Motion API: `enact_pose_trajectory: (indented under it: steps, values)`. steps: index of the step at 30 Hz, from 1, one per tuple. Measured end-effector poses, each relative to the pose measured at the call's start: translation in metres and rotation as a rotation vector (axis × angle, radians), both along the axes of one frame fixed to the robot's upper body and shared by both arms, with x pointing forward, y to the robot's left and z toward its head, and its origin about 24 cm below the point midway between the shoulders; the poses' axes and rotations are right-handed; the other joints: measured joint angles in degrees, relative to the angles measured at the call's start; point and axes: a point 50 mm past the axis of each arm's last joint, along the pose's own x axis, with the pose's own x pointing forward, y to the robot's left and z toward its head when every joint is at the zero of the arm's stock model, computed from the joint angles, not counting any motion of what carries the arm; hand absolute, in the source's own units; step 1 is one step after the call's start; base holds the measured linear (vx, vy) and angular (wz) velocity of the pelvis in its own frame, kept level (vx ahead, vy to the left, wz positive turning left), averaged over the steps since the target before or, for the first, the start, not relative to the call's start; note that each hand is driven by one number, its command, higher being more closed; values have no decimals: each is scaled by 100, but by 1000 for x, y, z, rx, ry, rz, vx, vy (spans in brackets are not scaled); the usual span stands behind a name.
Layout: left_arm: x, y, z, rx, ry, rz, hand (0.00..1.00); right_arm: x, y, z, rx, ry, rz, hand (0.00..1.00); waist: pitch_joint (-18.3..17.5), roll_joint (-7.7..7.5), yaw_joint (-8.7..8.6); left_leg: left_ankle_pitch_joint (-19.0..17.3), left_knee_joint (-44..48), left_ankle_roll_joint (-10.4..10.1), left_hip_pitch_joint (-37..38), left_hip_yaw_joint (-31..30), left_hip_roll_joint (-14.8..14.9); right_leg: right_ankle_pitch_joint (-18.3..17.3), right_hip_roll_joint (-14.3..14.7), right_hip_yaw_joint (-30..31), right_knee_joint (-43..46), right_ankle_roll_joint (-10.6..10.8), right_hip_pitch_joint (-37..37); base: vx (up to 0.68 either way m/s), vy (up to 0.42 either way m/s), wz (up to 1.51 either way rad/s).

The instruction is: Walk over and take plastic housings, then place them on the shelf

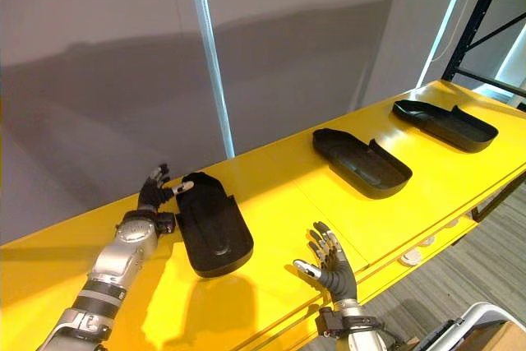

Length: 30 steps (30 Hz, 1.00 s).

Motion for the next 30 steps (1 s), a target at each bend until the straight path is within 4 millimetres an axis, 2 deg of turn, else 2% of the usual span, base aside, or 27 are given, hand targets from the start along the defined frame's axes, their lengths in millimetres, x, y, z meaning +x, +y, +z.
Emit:
enact_pose_trajectory:
  steps: [2, 11, 14, 15, 16, 17, 20, 21, 22, 25, 30]
  values:
    - [-1, -2, 19, 23, -81, -12, 0, 0, 0, 0, 1, 1, -5, 0, -63, 6, -4, 36, -41, 19, 2, -32, -10, 0, -2, -40, 7, 0, 1, -30, 8, 8]
    - [-16, 4, 65, 20, -355, 37, 0, 0, -1, -1, -5, 9, -21, 0, -168, 73, 1, 96, -81, 22, -18, -125, -42, 0, -20, -116, 11, 0, 8, -13, 7, 5]
    - [-36, 6, 74, -35, -462, 62, 0, 0, -3, 0, -42, 5, -57, 0, -196, 115, 0, 115, -82, 24, -48, -169, -53, -1, -31, -147, 8, 0, 4, 0, 5, 6]
    - [-56, 5, 68, -91, -504, 61, 0, 0, -5, 2, -48, -8, -89, 0, -220, 149, 6, 115, -82, 24, -65, -205, -59, -2, -39, -173, 3, 0, 5, 12, 4, 14]
    - [-76, 2, 53, -161, -510, 69, 0, 0, -9, 6, -45, -31, -134, 0, -249, 185, 16, 120, -82, 25, -97, -272, -65, -6, -48, -243, 0, 1, 8, 13, 3, 20]
    - [-86, 0, 43, -199, -494, 78, 0, -1, -11, 9, -38, -51, -161, 0, -258, 196, 41, 126, -82, 24, -113, -310, -67, -12, -49, -278, 0, 0, 11, 2, 0, 26]
    - [-129, 1, -25, -300, -278, 214, 0, -4, -27, 38, -47, -197, -281, 0, -260, 187, 356, 156, -83, 10, -189, -465, -58, -22, -35, -440, -8, -9, -4, -34, -2, 27]
    - [-132, 2, -29, -302, -262, 224, 0, -4, -28, 41, -48, -207, -287, 0, -260, 187, 384, 155, -83, 7, -190, -477, -59, -22, -35, -451, -9, -9, -2, -72, 1, 18]
    - [-143, 5, -41, -304, -223, 258, 0, -5, -33, 49, -54, -248, -312, 0, -265, 181, 488, 143, -100, -8, -195, -500, -62, -42, -38, -492, -29, 16, 19, -63, 6, 17]
    - [-157, 10, -46, -263, -235, 293, 0, -7, -42, 59, -67, -301, -358, 0, -264, 159, 613, 145, -103, -7, -238, -497, -64, -73, -56, -586, -93, 17, 46, -71, 14, 17]
    - [-170, 26, -43, -244, -311, 364, 0, -12, -58, 65, -82, -337, -435, 0, -263, 117, 623, 167, -103, 18, -284, -504, -83, -53, -96, -693, -121, 43, 50, -13, 13, 6]
